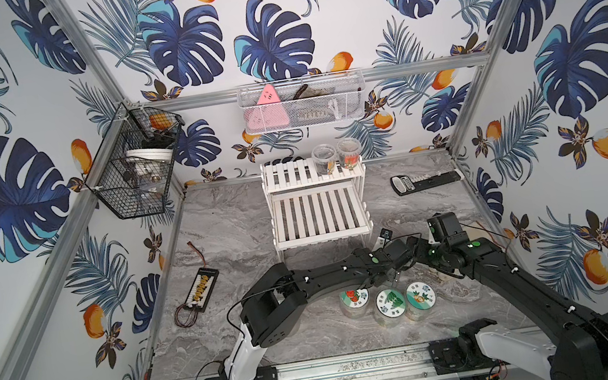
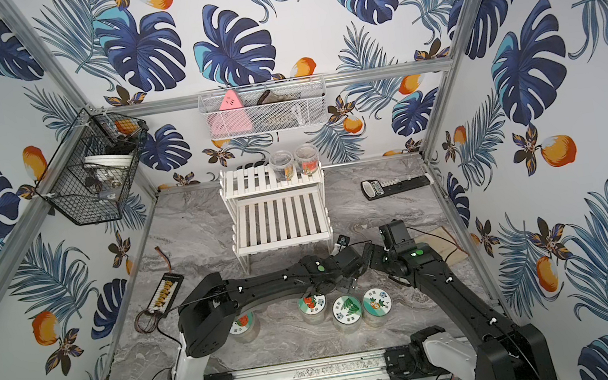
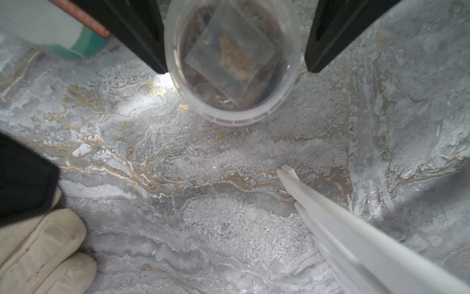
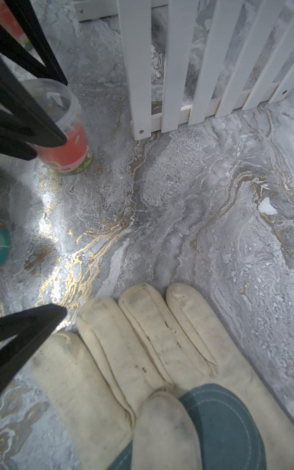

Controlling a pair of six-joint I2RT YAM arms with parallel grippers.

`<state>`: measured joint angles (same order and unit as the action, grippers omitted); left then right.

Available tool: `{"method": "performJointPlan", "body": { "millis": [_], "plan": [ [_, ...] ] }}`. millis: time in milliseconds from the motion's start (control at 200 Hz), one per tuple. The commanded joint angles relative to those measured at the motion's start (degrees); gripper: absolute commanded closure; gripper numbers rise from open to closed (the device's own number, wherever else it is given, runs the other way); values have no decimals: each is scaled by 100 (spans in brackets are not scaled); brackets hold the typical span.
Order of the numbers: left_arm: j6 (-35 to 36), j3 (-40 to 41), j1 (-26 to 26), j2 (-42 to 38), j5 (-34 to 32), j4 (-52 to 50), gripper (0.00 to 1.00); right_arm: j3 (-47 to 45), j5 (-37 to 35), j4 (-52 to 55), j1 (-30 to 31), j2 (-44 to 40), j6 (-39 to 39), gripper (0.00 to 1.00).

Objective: Place the seed container on the shelf
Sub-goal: Pick up the seed jar at the center of the board.

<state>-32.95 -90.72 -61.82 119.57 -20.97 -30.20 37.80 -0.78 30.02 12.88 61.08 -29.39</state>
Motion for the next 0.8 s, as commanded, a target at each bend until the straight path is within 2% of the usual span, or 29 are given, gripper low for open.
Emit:
{"method": "performJointPlan", "body": {
  "millis": [0, 335, 791],
  "plan": [
    [-12, -65, 20, 49, 76, -29, 13, -13, 94, -14, -5, 26, -75, 0],
    [82, 124, 12, -203, 76, 117, 22, 69, 86, 47, -14, 18, -32, 0],
    [362, 330, 4, -1230, 485, -382, 23, 433, 268, 427, -14, -248, 46, 0]
  ]
}}
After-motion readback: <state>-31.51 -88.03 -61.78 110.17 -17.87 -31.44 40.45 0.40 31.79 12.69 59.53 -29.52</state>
